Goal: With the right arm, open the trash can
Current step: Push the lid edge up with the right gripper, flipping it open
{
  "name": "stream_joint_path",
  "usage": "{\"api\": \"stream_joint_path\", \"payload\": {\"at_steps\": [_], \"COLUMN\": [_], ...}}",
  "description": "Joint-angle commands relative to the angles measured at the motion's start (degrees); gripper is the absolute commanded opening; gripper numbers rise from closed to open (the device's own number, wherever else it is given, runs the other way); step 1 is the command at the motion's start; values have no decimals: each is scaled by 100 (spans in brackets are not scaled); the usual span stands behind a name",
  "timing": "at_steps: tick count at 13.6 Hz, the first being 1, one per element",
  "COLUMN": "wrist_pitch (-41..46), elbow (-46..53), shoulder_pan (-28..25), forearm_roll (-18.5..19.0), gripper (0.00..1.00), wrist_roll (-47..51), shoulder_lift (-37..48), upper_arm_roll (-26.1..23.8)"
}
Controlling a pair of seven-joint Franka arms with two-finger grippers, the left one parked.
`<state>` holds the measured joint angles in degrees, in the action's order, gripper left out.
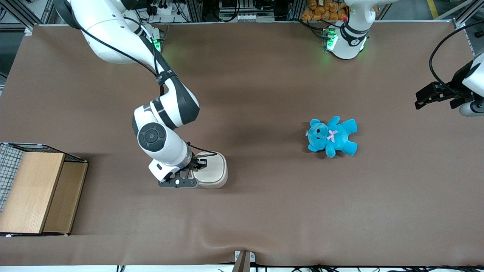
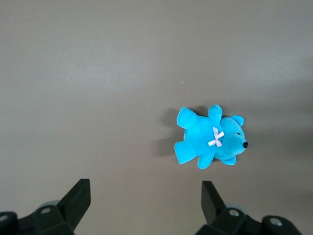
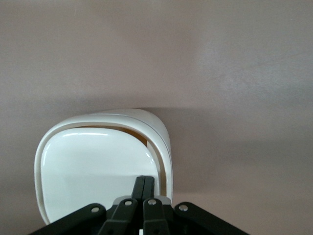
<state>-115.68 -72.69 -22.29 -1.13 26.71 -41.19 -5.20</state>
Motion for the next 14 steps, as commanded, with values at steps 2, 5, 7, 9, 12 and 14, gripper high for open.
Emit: {"api": "stream_joint_path", "payload": {"at_steps": [2, 5, 7, 9, 12, 14], "wrist_pitch": [396, 423, 414, 432, 467, 484], "elbow": [404, 580, 641, 659, 747, 765], "shoulder_pan": [-39, -126, -144, -135, -135, -135], "forearm_roll": [-106, -177, -168, -186, -431, -755], "gripper": [0, 0, 0, 0, 0, 0], "wrist_roll": [210, 623, 852, 958, 1169, 1169], "shoulder_lift": [-12, -12, -12, -12, 23, 145], "upper_arm_roll": [-25, -130, -288, -385, -578, -596]}}
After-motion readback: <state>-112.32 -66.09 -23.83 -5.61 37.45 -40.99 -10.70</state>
